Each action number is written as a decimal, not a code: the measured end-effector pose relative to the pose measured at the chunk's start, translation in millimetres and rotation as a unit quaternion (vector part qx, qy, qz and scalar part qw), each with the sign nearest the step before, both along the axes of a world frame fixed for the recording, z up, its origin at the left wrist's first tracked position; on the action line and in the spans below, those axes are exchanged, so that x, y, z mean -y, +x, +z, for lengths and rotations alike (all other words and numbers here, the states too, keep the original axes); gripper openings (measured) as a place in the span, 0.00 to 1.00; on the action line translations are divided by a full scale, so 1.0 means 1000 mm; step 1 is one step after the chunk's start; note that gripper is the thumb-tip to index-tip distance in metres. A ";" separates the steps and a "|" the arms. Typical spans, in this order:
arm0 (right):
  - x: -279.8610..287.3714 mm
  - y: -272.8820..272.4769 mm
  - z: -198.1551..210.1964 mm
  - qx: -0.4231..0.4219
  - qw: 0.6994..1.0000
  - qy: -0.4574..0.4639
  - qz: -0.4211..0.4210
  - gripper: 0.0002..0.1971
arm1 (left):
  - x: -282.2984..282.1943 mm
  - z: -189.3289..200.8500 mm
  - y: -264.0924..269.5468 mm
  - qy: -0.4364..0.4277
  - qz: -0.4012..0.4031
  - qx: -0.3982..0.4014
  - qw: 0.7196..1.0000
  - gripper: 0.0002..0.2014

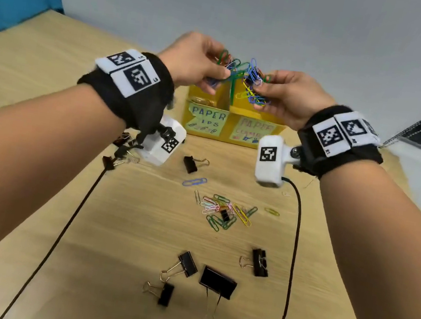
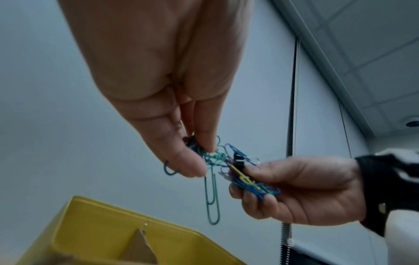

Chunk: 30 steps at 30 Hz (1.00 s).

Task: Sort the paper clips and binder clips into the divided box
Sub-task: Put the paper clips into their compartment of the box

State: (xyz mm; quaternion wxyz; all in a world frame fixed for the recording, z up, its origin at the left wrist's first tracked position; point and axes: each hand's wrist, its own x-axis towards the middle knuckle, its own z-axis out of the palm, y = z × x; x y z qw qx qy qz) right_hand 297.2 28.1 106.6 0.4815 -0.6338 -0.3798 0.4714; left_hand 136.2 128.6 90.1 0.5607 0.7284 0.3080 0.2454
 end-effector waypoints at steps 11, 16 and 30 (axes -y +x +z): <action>-0.078 -0.021 -0.016 0.126 0.983 -0.119 -0.052 0.04 | -0.041 -0.021 0.032 -0.001 0.104 -0.142 0.984 0.13; -0.081 -0.015 -0.028 0.131 0.983 -0.119 -0.040 0.12 | -0.040 -0.027 0.030 0.027 0.111 -0.163 0.980 0.16; -0.076 -0.016 -0.040 0.063 0.993 -0.080 -0.051 0.13 | -0.031 -0.033 0.026 0.117 0.083 -0.130 0.981 0.12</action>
